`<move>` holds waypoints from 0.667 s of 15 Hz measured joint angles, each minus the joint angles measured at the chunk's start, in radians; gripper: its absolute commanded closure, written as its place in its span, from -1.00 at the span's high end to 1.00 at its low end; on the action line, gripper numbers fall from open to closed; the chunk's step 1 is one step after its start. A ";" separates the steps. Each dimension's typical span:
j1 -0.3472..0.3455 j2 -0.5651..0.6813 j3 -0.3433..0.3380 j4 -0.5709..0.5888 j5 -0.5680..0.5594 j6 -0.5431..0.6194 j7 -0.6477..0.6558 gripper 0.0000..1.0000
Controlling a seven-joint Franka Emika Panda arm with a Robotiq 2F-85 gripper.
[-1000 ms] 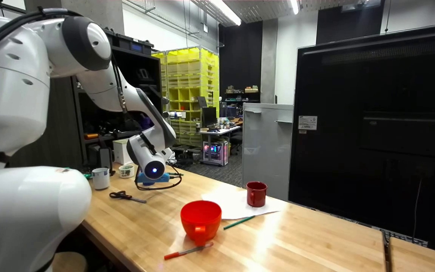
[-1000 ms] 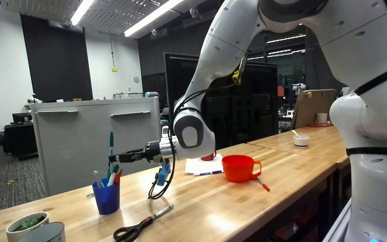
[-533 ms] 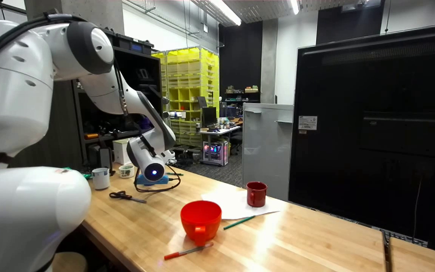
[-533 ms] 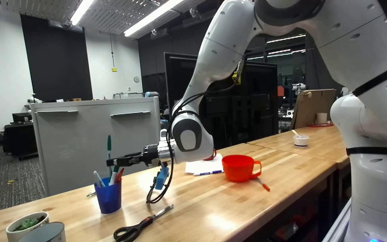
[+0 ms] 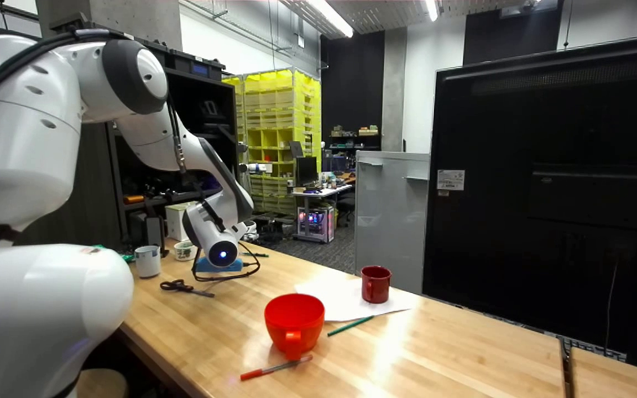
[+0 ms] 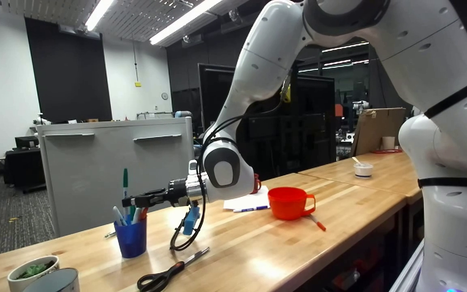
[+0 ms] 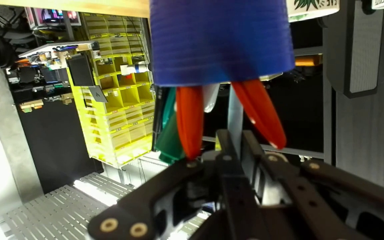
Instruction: Put the pen inside cup
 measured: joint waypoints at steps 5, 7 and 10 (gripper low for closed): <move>-0.001 0.001 0.000 0.007 0.000 0.000 0.000 0.47; -0.002 0.001 0.000 0.009 0.000 0.000 0.000 0.76; -0.006 0.001 0.000 0.011 0.000 0.000 0.000 1.00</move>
